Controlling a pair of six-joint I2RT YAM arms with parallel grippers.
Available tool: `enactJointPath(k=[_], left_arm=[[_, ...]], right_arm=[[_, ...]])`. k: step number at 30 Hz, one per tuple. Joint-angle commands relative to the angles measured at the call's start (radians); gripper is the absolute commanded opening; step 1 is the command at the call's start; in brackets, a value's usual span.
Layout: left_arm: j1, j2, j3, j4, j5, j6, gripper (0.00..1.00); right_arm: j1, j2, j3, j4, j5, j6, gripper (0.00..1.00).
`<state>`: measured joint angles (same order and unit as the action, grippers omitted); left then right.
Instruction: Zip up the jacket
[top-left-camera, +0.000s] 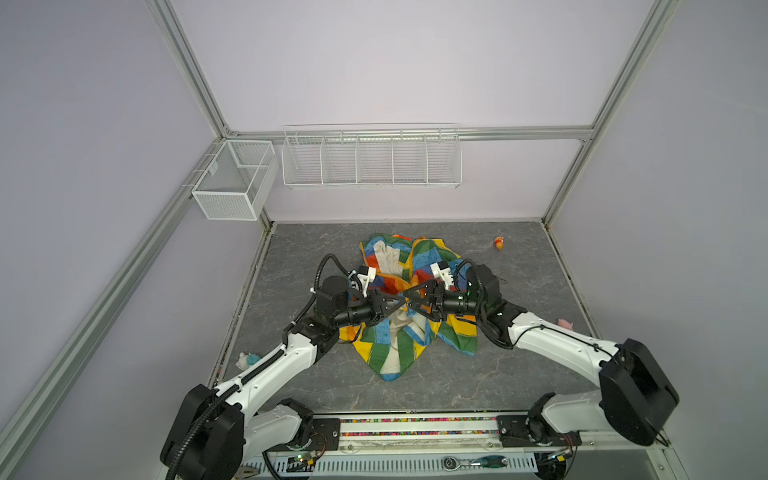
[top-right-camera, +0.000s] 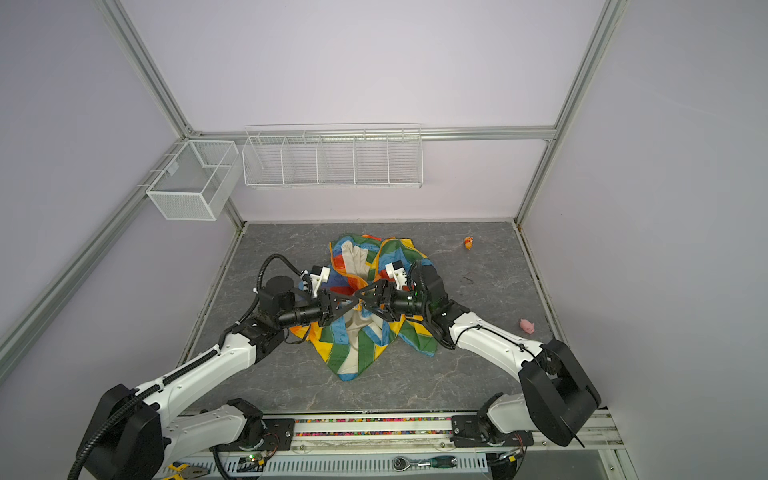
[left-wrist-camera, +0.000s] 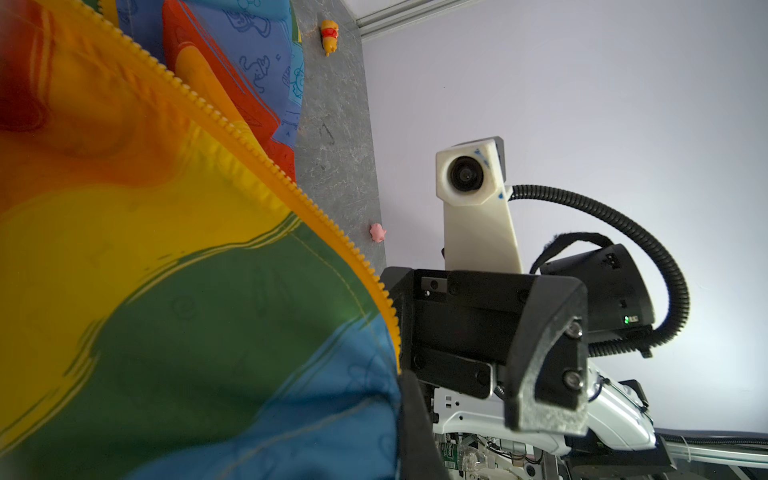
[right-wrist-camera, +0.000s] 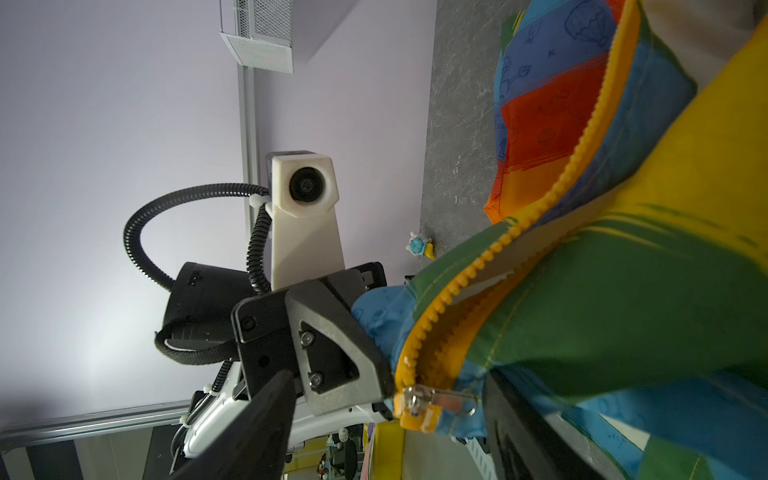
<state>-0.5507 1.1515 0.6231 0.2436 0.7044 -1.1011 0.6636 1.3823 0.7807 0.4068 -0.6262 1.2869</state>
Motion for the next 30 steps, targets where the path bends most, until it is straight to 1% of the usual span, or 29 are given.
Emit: enactJointPath(k=[1, 11, 19, 30], left_arm=[[-0.002, -0.021, -0.01, 0.05, 0.007, -0.022, 0.0], [-0.002, -0.016, -0.011, 0.052, 0.007, -0.025, 0.0], [-0.002, -0.015, -0.011, 0.048, 0.006, -0.024, 0.0], [-0.002, -0.018, -0.011, 0.04, 0.005, -0.021, 0.0]], right_arm=[[0.008, 0.011, -0.022, 0.076, -0.007, 0.045, 0.74], [0.01, 0.029, -0.053, 0.211, -0.016, 0.117, 0.69], [0.011, 0.011, -0.064, 0.205, -0.01, 0.118, 0.58], [0.009, -0.018, -0.067, 0.153, 0.002, 0.095, 0.47]])
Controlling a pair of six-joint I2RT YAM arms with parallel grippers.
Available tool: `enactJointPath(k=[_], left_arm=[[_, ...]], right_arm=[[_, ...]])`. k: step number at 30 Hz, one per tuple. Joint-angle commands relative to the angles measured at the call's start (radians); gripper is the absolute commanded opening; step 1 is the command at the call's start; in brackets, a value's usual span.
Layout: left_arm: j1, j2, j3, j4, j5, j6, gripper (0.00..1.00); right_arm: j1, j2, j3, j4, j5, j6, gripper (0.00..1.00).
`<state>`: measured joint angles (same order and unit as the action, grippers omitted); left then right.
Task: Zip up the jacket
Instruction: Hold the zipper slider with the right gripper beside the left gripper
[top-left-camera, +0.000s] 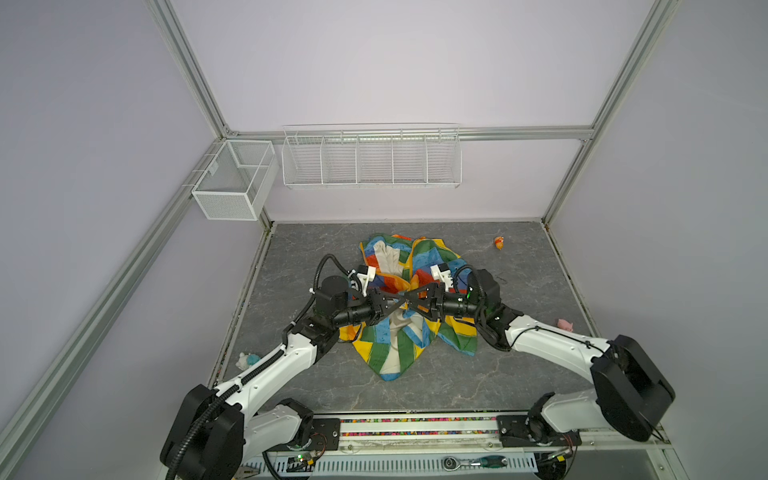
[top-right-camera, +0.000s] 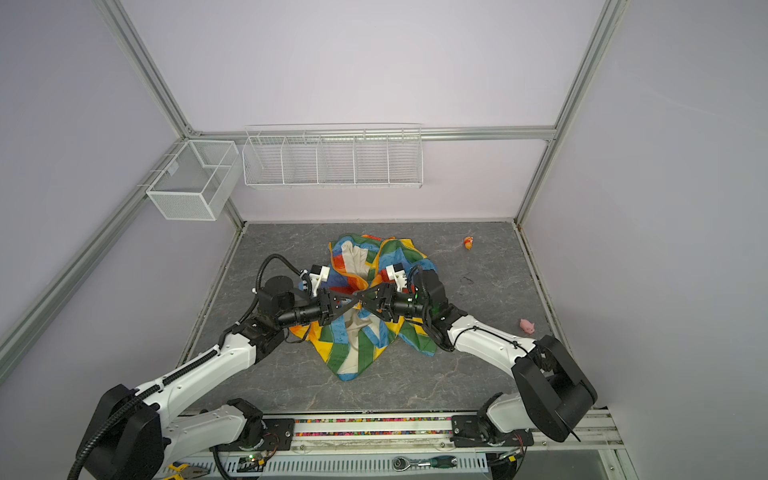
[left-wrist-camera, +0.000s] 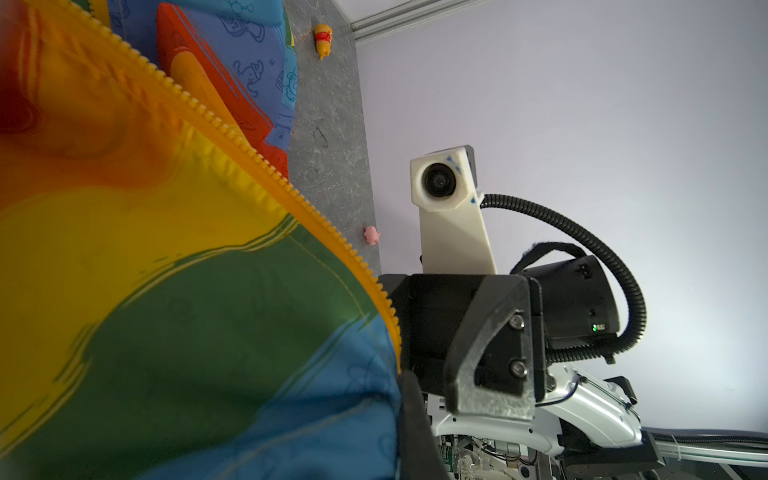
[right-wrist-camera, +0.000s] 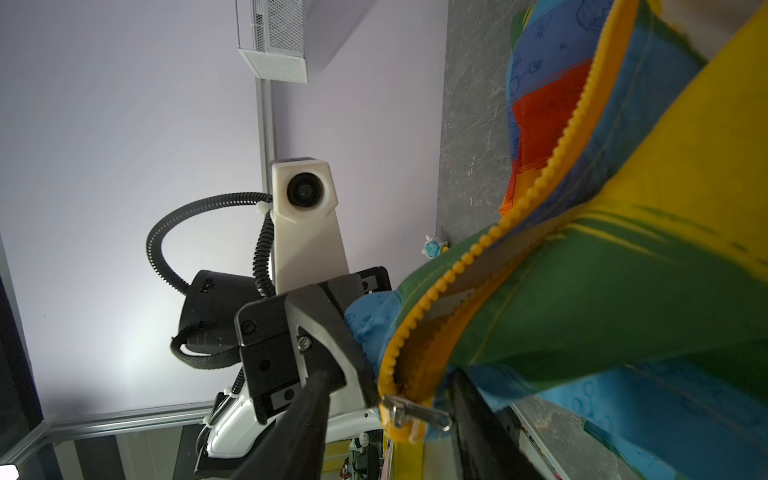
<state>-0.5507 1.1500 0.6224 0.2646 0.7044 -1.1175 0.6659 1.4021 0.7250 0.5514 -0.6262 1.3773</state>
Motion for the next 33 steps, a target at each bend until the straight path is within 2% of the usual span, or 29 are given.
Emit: enactJointPath(k=[1, 16, 27, 33], left_arm=[[-0.002, -0.016, -0.011, 0.018, 0.005, -0.003, 0.0], [-0.002, -0.016, -0.013, 0.015, 0.005, -0.002, 0.0], [-0.002, -0.019, -0.015, 0.012, 0.005, -0.002, 0.0], [-0.002, -0.018, -0.014, 0.012, 0.004, -0.004, 0.0]], right_arm=[[0.006, -0.041, -0.012, 0.003, 0.003, 0.003, 0.46], [-0.007, -0.082, -0.015, -0.075, 0.008, -0.037, 0.38], [-0.01, -0.087, -0.015, -0.09, 0.01, -0.044, 0.24], [-0.011, -0.093, -0.013, -0.11, 0.014, -0.053, 0.19]])
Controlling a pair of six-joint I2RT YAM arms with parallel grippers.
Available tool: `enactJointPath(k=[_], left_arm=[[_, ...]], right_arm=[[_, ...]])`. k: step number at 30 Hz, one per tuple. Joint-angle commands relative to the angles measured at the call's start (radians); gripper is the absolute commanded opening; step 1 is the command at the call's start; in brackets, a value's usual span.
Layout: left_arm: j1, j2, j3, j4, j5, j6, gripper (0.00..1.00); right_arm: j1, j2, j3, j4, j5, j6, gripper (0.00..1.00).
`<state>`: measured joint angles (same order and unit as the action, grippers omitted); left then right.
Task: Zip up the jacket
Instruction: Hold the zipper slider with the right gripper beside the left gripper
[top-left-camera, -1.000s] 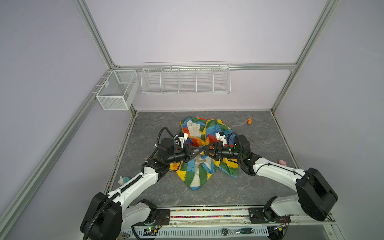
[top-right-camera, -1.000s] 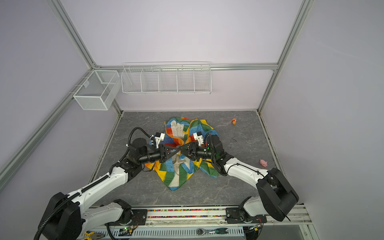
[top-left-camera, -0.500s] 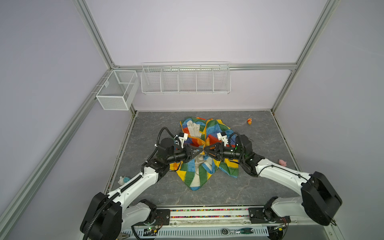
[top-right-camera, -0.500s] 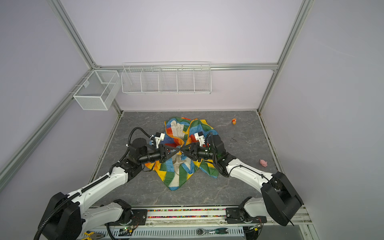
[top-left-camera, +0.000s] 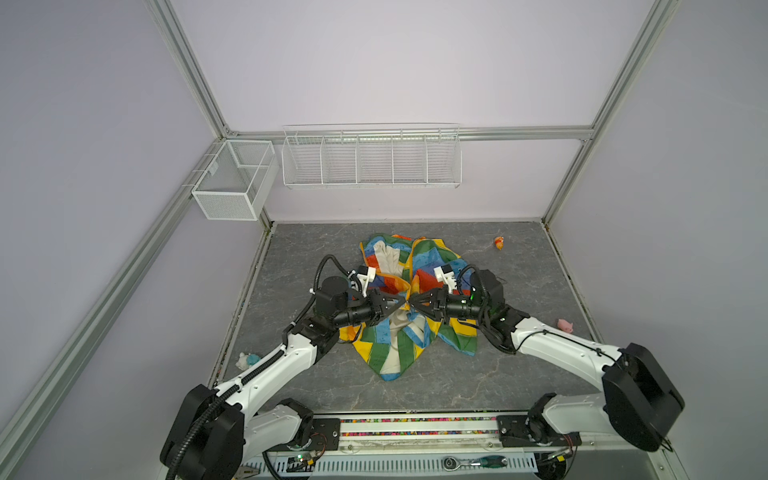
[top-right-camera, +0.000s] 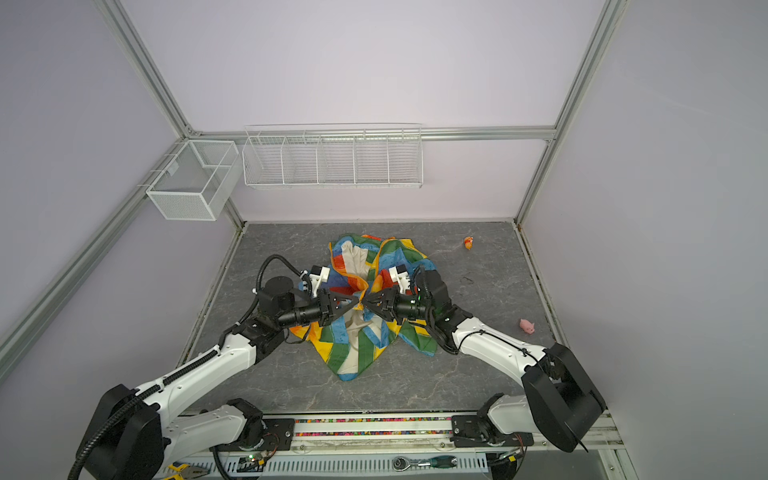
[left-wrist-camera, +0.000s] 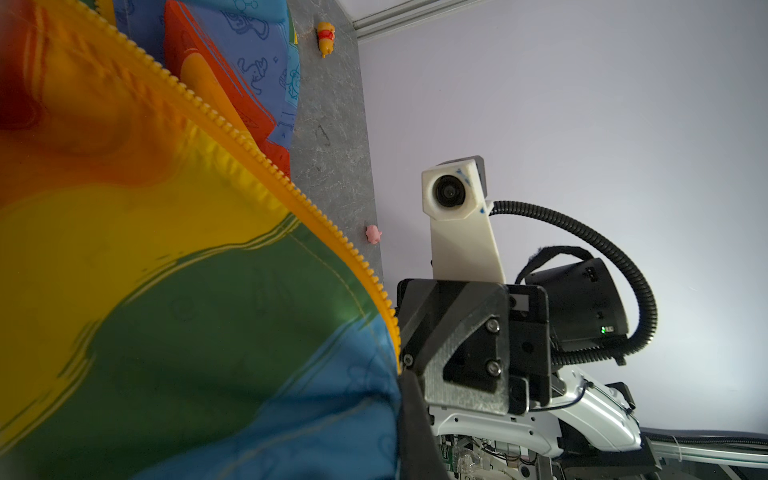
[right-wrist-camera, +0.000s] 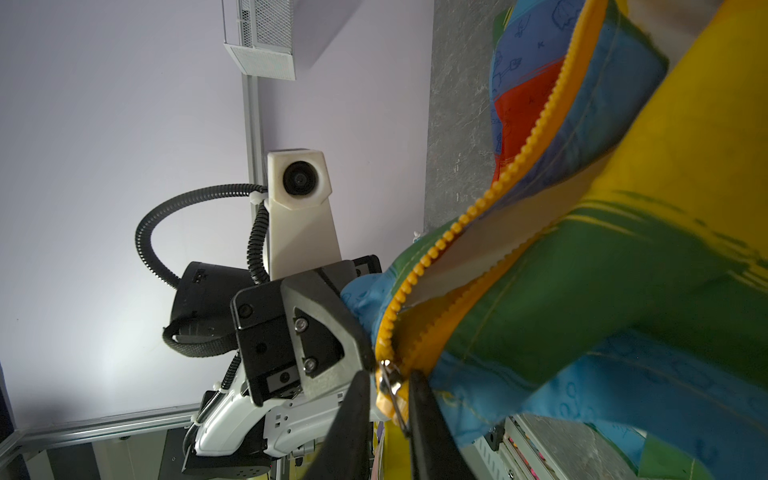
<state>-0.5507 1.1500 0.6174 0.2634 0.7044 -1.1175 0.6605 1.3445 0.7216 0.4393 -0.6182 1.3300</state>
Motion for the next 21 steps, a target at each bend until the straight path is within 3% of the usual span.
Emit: enactJointPath(k=[1, 21], left_arm=[[-0.002, -0.019, -0.01, 0.013, 0.006, -0.004, 0.0], [-0.002, -0.02, -0.005, -0.029, 0.023, 0.01, 0.0]], right_arm=[[-0.007, -0.036, -0.01, -0.001, 0.006, -0.008, 0.18], [-0.018, -0.039, 0.039, -0.149, 0.002, -0.107, 0.07]])
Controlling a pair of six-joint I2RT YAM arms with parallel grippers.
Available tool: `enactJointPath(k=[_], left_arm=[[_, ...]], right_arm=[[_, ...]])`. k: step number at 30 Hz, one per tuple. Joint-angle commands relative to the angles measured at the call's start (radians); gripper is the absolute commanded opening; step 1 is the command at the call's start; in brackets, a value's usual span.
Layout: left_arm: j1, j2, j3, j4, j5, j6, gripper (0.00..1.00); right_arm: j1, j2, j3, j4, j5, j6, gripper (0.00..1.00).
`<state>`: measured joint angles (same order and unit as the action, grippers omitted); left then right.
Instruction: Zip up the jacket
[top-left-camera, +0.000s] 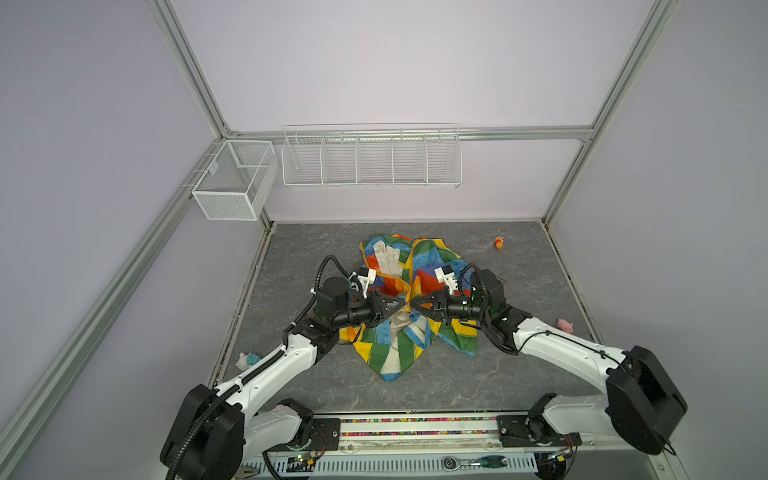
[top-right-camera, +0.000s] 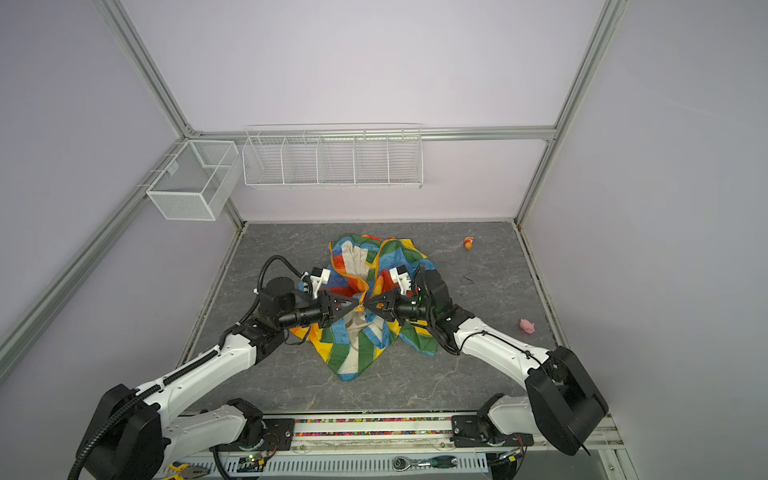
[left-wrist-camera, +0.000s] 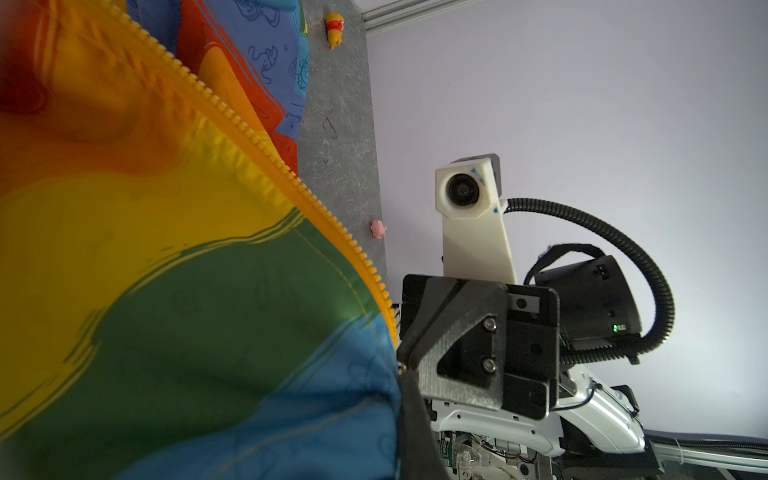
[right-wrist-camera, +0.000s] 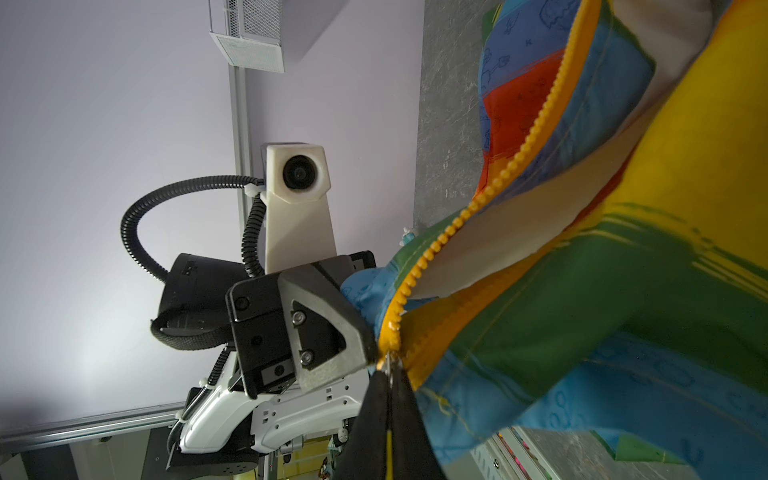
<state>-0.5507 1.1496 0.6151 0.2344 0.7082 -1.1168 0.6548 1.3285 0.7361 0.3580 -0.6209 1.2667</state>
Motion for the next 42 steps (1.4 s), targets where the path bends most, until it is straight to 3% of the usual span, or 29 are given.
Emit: enactJointPath(k=[1, 13, 37, 42], left_arm=[[-0.002, -0.019, -0.002, -0.004, 0.02, 0.01, 0.0], [-0.002, -0.014, 0.016, -0.024, 0.046, 0.011, 0.0], [-0.002, 0.008, 0.026, 0.008, 0.075, -0.02, 0.0], [-0.003, 0.002, 0.025, 0.008, 0.08, -0.025, 0.0]], right_arm=[[-0.013, -0.023, 0.036, -0.094, 0.006, -0.063, 0.07], [-0.006, -0.033, 0.184, -0.4, 0.123, -0.384, 0.07], [0.083, 0.032, 0.224, -0.409, 0.394, -0.627, 0.07], [0.104, 0.04, 0.229, -0.435, 0.511, -0.678, 0.07]])
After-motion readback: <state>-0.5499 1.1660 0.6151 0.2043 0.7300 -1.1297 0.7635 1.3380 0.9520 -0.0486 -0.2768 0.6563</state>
